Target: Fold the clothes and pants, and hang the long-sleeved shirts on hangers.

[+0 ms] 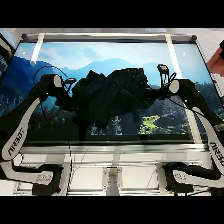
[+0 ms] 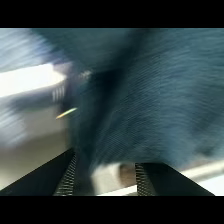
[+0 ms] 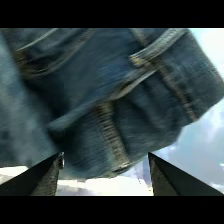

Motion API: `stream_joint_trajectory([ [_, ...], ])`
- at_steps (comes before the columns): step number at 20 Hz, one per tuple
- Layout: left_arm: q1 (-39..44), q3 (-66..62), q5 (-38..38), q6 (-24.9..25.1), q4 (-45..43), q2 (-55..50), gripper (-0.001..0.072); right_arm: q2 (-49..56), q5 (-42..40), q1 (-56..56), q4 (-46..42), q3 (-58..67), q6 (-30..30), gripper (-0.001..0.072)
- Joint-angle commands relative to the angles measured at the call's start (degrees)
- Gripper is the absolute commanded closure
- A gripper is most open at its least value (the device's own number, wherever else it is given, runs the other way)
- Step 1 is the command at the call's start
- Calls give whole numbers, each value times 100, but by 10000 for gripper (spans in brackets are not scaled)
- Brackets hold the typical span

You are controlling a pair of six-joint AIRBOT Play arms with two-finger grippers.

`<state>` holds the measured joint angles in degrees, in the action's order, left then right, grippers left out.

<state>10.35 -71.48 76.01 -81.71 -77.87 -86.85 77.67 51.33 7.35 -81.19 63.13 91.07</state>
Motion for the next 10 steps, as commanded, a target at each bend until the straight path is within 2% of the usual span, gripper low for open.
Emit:
stream_joint_trajectory([
  [1,149,-4,-393,1423,2159,4,287,334,275,-310,-157,173,79,132],
  [3,590,-35,-697,1692,2321,4,287,339,463,-573,-157,175,74,132],
  [6,1394,-282,-1207,1703,1779,4,297,339,778,-822,-153,173,-74,131],
  [10,2170,-986,-1982,1174,442,4,307,341,669,-815,74,173,-293,131],
])
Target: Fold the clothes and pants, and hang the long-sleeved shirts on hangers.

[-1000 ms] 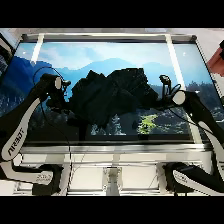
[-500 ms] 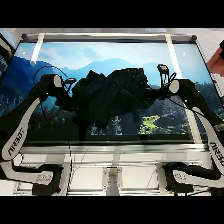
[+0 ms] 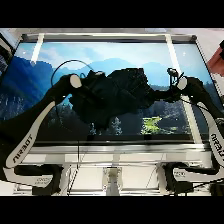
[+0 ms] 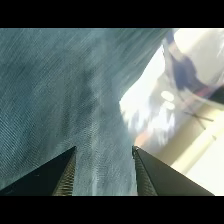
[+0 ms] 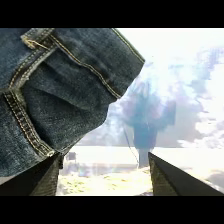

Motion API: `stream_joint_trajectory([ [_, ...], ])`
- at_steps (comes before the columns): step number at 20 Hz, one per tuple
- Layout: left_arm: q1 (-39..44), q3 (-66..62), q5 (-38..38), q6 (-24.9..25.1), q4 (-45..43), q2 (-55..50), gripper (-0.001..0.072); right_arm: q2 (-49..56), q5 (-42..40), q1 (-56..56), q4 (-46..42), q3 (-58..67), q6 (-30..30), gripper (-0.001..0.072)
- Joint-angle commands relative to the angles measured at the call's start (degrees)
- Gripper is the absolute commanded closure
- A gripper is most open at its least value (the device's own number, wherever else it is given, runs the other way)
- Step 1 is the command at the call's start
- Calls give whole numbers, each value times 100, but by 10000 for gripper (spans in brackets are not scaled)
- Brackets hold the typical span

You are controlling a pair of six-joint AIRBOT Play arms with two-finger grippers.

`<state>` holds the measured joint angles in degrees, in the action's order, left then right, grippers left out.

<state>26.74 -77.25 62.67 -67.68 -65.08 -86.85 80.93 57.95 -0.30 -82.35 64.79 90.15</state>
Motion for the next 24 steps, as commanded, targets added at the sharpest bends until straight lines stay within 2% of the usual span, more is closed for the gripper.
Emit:
stream_joint_trajectory([
  [1,675,-483,-813,-385,-1165,0,285,15,-109,-35,422,7,-367,131],
  [2,780,-494,-944,-614,-1482,-7,215,22,-229,-24,627,7,-492,132],
  [4,852,-494,-822,-850,-1797,-146,198,105,-352,37,966,7,-761,131],
  [6,850,-494,-660,-863,-1808,-417,108,291,-337,153,1137,7,-885,132],
  [11,863,-496,-656,-870,-2046,-994,108,645,-127,319,1154,4,-883,131],
  [14,863,-505,-708,-1217,-2645,-1117,108,671,-125,315,1187,7,-881,131],
  [16,861,-505,-953,-1255,-2669,-1121,128,693,-249,326,1381,7,-881,133],
  [18,876,-505,-1246,-1259,-2664,-1123,359,804,-245,326,1631,7,-883,147],
  [19,874,-505,-1327,-1272,-2667,-1123,556,866,-227,326,1657,4,-881,171],
  [20,874,-509,-1333,-1283,-2667,-1121,674,909,-199,323,1650,7,-881,171],
  [24,612,-518,-1237,-1731,-2739,-872,675,920,-195,326,1659,7,-863,172],
])
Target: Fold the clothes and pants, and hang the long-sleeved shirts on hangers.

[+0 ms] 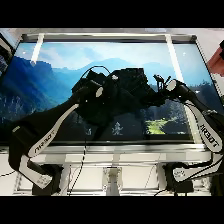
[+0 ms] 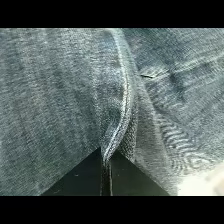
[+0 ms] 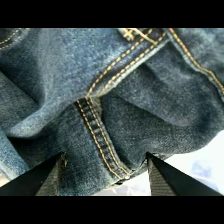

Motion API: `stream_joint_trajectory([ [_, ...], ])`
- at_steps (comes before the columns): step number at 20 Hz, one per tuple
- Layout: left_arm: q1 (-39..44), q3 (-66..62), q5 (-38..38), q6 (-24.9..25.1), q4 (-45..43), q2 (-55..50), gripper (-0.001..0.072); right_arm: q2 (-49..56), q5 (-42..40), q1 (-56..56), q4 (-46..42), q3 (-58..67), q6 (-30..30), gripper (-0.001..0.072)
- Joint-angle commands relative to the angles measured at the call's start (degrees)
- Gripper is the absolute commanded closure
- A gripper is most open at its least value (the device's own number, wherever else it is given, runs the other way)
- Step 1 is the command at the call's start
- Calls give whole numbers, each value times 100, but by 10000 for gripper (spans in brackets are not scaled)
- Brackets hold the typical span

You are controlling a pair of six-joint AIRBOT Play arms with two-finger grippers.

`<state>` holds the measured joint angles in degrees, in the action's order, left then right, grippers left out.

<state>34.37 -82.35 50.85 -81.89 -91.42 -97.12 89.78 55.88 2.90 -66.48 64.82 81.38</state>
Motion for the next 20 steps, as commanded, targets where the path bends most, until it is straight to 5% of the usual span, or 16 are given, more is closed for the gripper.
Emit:
stream_joint_trajectory([
  [1,-297,-9,-59,-448,-216,365,675,35,9,7,142,4,15,174],
  [2,-461,-9,-57,-544,-332,610,675,35,4,7,219,4,13,243],
  [5,-1204,-7,-48,-699,-461,1582,675,37,-133,7,431,4,13,652],
  [6,-1539,-7,11,-791,-461,1902,675,37,-144,4,450,4,13,691],
  [11,-3316,-7,859,-765,-577,3147,675,-208,-48,-17,356,142,-9,692],
  [20,-5740,-4,1185,-245,-549,4435,674,-1803,634,-835,-715,2151,109,694],
])
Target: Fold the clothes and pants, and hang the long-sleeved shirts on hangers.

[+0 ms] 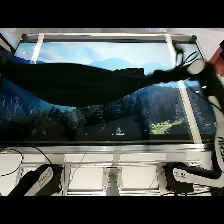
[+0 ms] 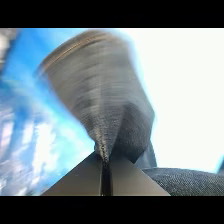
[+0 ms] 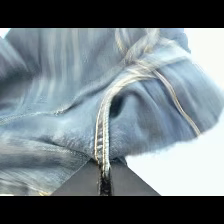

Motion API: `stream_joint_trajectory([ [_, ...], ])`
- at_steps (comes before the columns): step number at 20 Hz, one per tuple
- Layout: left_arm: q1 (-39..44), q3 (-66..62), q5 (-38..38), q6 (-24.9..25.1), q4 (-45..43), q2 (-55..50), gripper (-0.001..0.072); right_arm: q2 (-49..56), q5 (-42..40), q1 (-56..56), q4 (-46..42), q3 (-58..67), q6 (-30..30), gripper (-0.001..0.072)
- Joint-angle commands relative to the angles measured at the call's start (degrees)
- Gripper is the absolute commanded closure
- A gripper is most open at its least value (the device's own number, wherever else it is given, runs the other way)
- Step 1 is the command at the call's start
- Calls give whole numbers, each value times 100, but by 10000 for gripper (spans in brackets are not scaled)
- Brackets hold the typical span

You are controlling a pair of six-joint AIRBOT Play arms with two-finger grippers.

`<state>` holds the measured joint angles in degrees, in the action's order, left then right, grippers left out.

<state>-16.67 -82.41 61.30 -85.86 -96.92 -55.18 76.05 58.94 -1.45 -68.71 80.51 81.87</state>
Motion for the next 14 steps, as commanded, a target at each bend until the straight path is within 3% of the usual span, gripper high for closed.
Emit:
stream_joint_trajectory([
  [1,-750,7,221,260,111,219,675,-527,525,-660,-570,691,61,693],
  [7,-914,483,737,1115,1226,13,674,-671,1788,-1716,-505,507,-369,693],
  [14,-916,2988,944,1794,1071,63,674,-678,2459,-1720,-726,-1633,-516,693],
])
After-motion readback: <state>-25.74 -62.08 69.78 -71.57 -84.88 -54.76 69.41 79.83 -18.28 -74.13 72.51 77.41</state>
